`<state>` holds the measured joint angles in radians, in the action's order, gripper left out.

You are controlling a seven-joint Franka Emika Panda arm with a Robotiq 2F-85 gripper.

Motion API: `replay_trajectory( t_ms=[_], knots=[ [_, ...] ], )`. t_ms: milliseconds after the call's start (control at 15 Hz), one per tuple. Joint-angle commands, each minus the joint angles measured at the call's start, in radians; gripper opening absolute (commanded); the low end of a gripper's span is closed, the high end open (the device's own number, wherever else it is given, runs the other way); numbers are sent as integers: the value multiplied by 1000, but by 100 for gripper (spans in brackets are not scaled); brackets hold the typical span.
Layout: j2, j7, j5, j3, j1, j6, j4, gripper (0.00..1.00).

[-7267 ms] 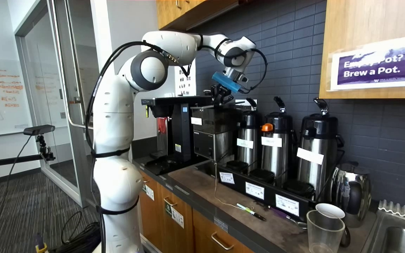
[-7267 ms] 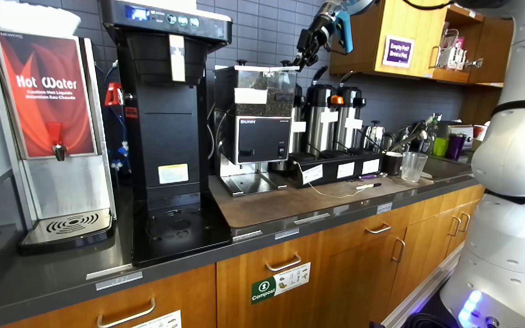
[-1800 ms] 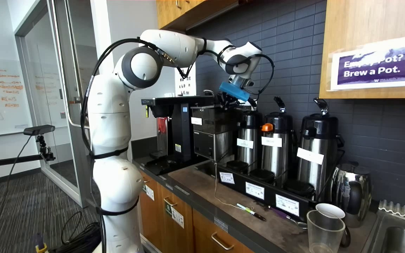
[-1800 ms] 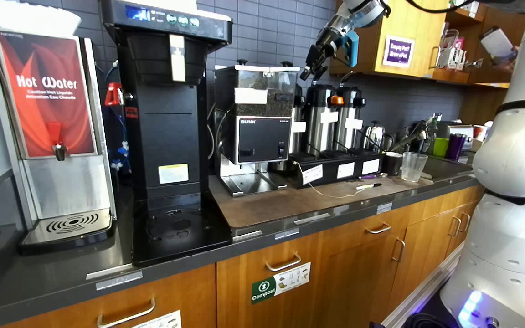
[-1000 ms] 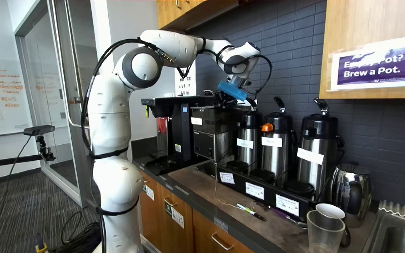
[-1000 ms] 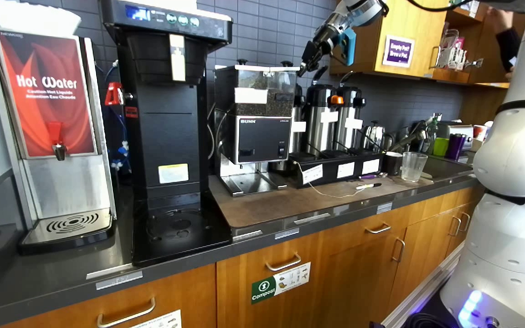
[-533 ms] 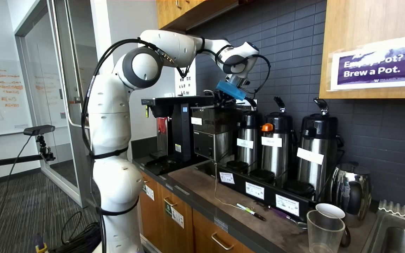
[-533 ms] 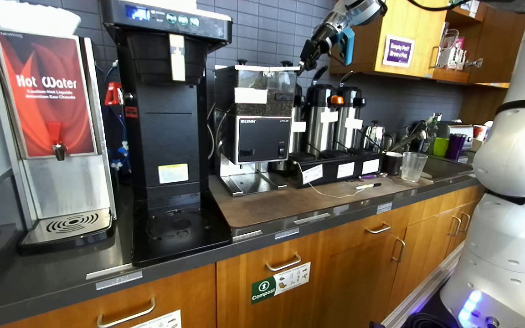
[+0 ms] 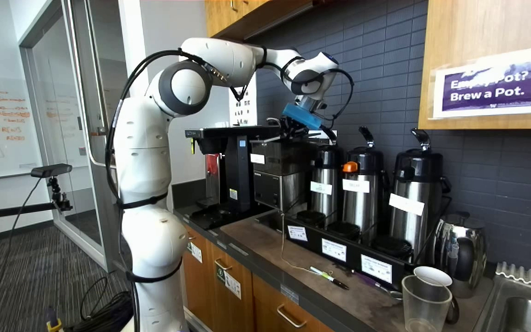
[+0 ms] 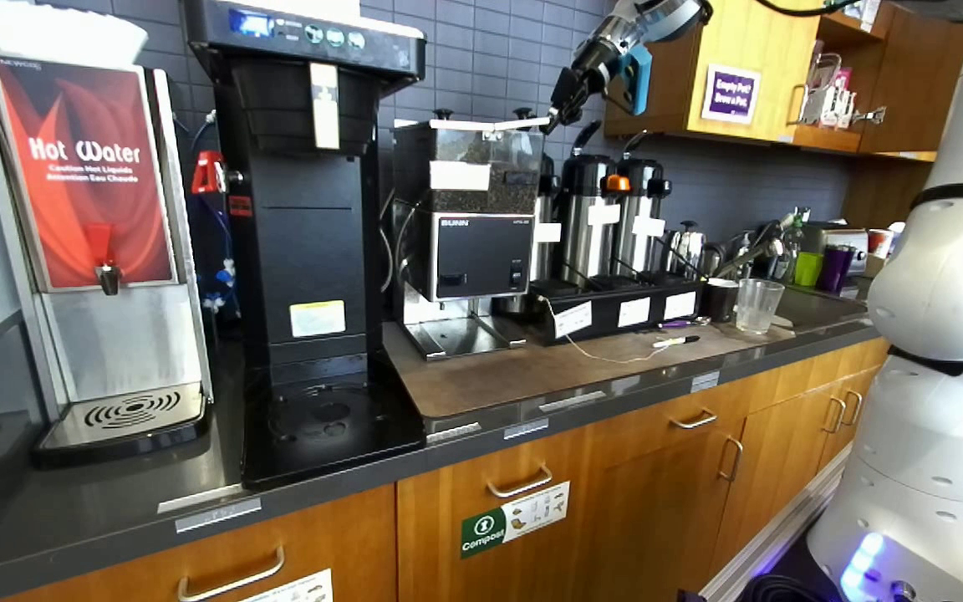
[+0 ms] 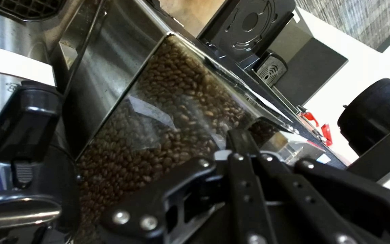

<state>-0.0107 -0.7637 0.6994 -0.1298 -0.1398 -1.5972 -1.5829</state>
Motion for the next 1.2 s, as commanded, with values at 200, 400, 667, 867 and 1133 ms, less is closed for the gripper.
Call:
replay_trajectory(
  t_ms=[200, 400, 667, 867, 1133],
  knots=[
    [73, 8, 7, 16, 25, -5, -28, 0],
    [87, 2, 10, 17, 35, 3, -28, 0],
    [97, -9, 14, 17, 49, 12, -31, 0],
    [85, -32, 17, 21, 63, 25, -27, 0],
    [82, -69, 14, 32, 79, 16, -42, 0]
  ],
)
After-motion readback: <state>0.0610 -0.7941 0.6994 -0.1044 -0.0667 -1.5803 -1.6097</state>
